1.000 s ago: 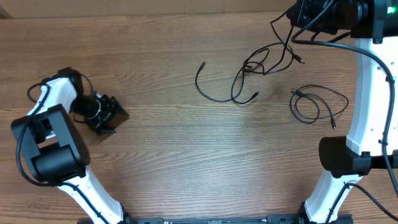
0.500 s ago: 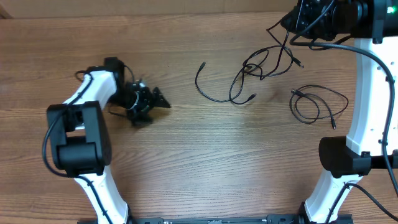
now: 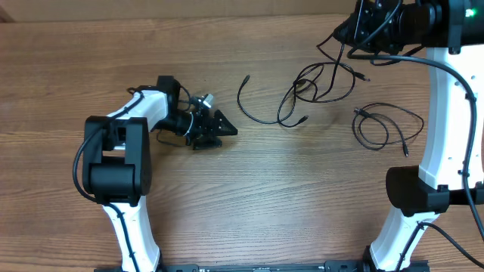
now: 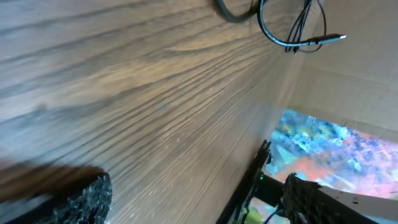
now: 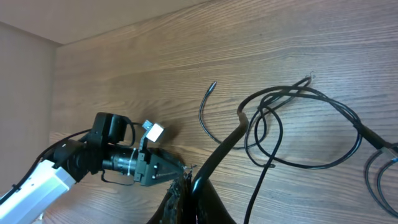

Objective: Untangle cables

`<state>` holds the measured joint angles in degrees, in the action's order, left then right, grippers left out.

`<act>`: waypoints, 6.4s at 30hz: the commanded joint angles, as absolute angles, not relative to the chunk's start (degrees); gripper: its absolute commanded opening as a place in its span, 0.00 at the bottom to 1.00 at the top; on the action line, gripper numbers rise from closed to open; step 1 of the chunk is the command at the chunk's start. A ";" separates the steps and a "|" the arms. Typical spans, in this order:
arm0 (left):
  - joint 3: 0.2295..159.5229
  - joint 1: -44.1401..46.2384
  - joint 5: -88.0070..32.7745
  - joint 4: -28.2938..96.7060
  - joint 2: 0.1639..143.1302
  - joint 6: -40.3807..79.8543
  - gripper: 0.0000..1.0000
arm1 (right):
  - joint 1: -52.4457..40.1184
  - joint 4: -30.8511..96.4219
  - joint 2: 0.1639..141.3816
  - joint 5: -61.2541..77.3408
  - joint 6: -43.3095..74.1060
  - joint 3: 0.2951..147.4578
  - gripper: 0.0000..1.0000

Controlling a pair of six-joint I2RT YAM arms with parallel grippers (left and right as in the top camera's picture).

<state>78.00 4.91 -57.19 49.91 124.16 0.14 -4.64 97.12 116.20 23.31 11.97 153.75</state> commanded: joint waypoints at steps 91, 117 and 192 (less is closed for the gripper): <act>100.84 -27.66 8.29 78.98 88.51 43.29 0.04 | 16.21 92.64 115.22 18.02 12.12 145.49 0.04; 93.41 -33.76 13.45 75.00 88.75 41.36 0.04 | 17.02 95.22 121.43 -32.95 35.81 145.45 0.04; 84.25 4.01 -14.50 63.88 119.77 22.44 0.04 | -11.35 72.12 127.44 19.64 2.96 120.14 1.00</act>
<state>84.55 3.68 -14.37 63.33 118.10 24.38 -7.88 75.02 127.20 16.82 5.26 122.48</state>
